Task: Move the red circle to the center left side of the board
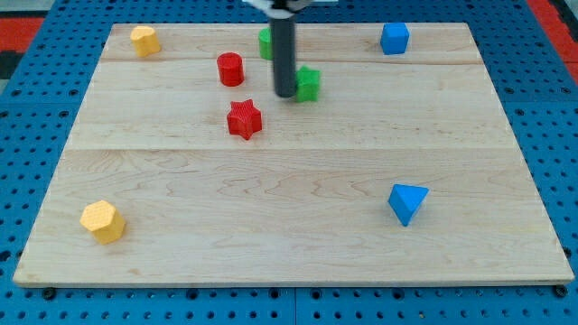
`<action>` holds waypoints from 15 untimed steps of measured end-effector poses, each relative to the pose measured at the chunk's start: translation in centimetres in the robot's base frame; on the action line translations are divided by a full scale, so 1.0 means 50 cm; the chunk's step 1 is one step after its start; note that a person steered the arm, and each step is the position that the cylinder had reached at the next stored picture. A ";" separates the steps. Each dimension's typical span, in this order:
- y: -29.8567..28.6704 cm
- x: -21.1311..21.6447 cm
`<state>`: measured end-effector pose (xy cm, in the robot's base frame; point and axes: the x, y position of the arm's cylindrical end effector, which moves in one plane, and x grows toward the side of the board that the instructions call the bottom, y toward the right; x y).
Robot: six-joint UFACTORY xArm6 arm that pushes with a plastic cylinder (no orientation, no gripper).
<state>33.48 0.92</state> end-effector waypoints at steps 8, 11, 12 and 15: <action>-0.383 0.028; -0.414 -0.079; -0.502 -0.020; -0.309 0.036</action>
<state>35.26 -14.52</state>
